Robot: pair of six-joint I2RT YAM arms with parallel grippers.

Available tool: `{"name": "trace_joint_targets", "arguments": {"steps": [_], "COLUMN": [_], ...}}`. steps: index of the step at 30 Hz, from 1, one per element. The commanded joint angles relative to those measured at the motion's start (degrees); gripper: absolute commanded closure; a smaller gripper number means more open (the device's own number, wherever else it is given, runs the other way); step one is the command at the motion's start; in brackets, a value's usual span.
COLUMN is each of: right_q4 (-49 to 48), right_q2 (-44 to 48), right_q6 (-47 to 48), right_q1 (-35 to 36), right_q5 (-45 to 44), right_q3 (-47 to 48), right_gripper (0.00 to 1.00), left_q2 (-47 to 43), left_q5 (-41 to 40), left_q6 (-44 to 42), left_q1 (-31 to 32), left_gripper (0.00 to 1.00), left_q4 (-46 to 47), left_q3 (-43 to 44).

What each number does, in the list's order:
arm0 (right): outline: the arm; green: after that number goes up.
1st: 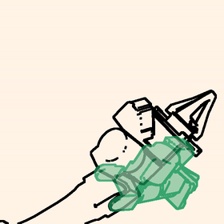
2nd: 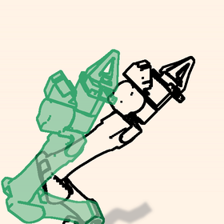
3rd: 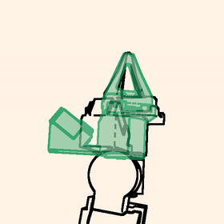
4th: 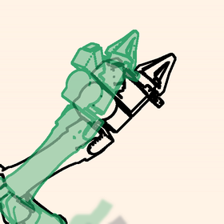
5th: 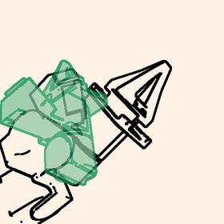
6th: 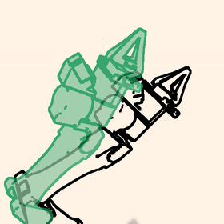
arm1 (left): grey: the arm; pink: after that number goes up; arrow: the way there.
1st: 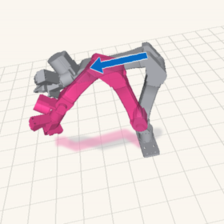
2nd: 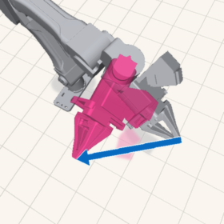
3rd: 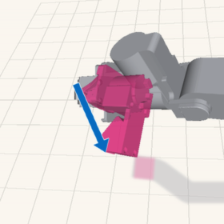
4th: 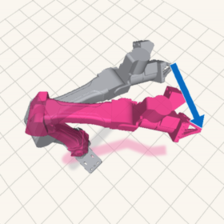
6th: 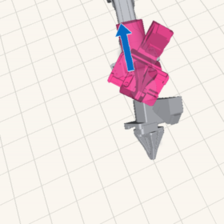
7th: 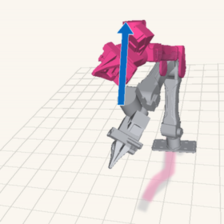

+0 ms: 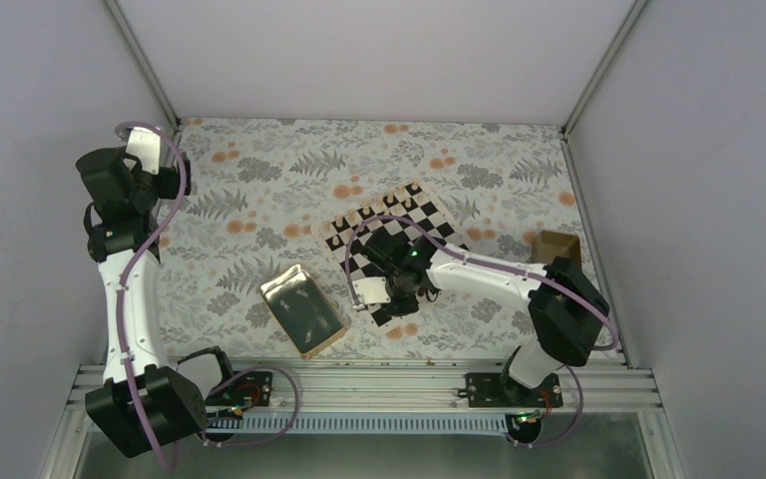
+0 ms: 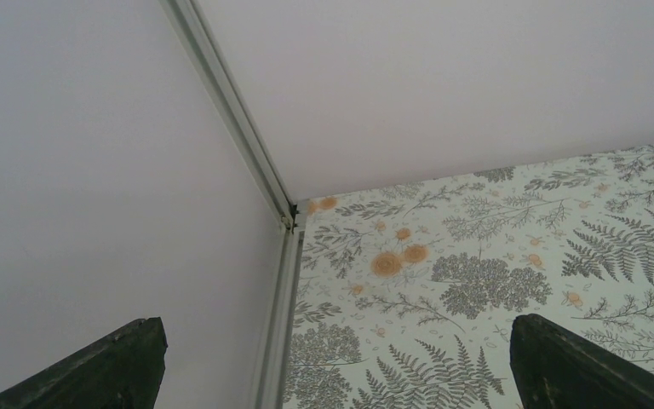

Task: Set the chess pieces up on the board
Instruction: Place the chess piece on the chessboard.

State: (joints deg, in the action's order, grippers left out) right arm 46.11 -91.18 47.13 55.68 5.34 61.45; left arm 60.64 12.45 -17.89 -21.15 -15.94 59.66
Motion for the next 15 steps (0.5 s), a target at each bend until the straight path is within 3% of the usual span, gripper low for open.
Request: {"name": "trace_joint_targets", "arguments": {"steps": [1,15], "right_q4": [-3.6,-1.9], "right_q2": [-1.2,-3.8], "right_q6": [0.8,1.6], "right_q1": [-0.7,-0.5], "right_q5": [1.3,3.3], "right_q3": [-1.0,-0.9], "right_gripper": [0.94,0.94], "left_q2": [0.0,0.8], "left_q5": [0.1,-0.1], "left_q6": [0.7,0.7], "left_q1": [-0.3,-0.3], "left_gripper": [0.0,0.0], "left_q4": [0.7,1.0], "left_q3": [-0.8,-0.9]}}
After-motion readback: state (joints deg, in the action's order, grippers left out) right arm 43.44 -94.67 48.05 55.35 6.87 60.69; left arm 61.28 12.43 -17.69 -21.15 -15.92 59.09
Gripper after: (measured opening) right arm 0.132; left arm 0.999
